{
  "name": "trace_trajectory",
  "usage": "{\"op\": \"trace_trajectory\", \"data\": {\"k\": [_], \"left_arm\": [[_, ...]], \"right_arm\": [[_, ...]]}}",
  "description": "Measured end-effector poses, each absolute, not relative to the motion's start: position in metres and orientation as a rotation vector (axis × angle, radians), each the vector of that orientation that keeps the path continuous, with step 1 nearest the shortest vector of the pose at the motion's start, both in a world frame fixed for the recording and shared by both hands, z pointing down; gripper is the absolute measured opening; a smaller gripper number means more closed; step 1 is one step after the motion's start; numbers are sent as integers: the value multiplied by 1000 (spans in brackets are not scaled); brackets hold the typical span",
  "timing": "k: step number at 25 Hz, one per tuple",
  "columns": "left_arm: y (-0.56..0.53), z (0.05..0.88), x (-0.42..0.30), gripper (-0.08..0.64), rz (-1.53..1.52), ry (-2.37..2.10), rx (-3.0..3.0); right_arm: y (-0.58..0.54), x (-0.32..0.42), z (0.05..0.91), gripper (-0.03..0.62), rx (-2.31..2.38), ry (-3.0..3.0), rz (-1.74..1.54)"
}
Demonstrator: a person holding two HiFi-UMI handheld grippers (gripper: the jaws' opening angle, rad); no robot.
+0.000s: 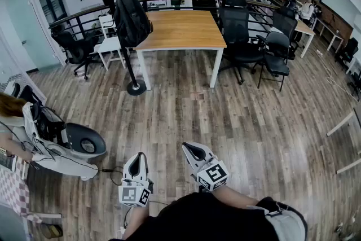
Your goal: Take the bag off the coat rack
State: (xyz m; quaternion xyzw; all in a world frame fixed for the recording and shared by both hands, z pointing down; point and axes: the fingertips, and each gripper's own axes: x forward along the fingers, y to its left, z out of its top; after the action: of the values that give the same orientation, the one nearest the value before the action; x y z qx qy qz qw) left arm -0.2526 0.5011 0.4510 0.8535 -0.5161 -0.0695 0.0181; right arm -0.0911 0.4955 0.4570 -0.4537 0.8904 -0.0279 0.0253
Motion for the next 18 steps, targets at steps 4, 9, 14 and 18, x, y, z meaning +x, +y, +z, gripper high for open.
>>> {"op": "trace_trajectory", "data": {"k": [4,9,14,18], "left_arm": [[496,452,-255,15,-188,-1639,2614],[498,459,-260,16,-130,-1696,2593],[502,461,-249,15,-135,-1617,2604],[502,450,-241,15,-101,-1571,2676]], "right_arm": [[489,-82,459,32,-1435,2747,-87],[486,-65,462,32,-1479,2722,-108],[492,-55,460,32,-1373,2685,-130],[491,-42,469,32,-1369,2740,-160]]}}
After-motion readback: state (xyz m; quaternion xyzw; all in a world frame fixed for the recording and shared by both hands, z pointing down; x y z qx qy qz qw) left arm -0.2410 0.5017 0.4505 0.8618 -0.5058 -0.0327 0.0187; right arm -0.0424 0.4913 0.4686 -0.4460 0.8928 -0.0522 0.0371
